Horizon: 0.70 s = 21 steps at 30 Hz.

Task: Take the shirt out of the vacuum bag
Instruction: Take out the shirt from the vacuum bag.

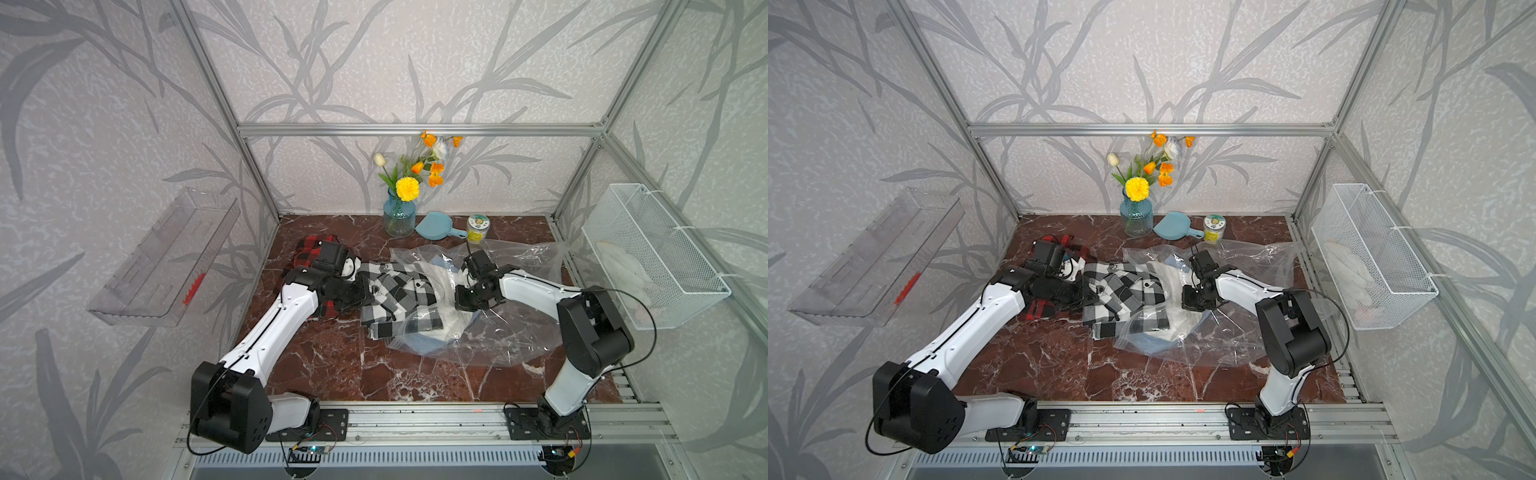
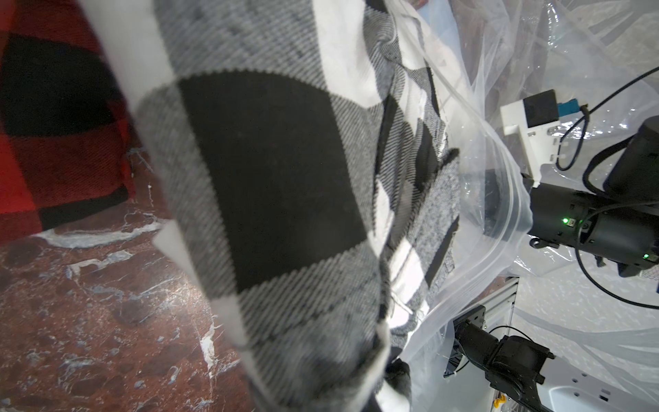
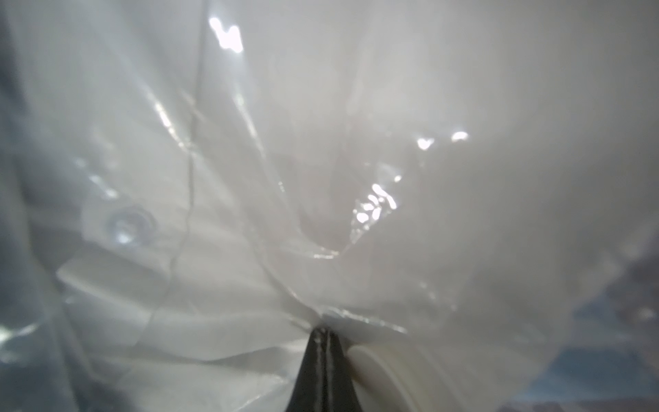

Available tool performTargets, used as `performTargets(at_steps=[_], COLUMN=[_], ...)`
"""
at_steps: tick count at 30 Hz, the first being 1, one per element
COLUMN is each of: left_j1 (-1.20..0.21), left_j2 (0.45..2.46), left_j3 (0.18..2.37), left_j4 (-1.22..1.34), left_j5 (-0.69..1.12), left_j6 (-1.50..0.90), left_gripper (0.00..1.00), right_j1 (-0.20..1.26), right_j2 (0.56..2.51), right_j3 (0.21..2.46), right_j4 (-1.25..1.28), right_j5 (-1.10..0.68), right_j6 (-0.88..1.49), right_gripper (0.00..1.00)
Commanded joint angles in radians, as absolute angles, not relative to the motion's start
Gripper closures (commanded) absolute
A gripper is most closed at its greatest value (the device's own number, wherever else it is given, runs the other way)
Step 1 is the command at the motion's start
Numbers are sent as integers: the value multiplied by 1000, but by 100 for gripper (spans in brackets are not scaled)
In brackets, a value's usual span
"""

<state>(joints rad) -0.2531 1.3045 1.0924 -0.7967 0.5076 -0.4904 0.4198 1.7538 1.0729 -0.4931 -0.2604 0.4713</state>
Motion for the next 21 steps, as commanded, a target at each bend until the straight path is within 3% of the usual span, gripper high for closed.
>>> performTargets(at_steps=[1, 8, 15, 17, 21], left_j1=[-222, -182, -132, -122, -119], left_j2=[1260, 1270, 1291, 1295, 1327], left_j3=[1155, 1253, 1140, 1098, 1046], left_j4=[-826, -909, -913, -888, -861], left_j5=[468, 453, 431, 437, 447], left_j6=[-486, -419, -426, -442, -444], left_gripper=[100, 100, 97, 88, 55], right_j1=[399, 399, 397, 398, 398], right_j2=[1811, 1808, 1817, 1818, 1825], right_j3=[1050, 1060, 1067, 1069, 1076], right_j4=[-580, -589, -591, -593, -594], right_j5=[-127, -123, -132, -132, -136], right_j6=[465, 458, 450, 447, 443], right_gripper=[100, 100, 100, 100, 100])
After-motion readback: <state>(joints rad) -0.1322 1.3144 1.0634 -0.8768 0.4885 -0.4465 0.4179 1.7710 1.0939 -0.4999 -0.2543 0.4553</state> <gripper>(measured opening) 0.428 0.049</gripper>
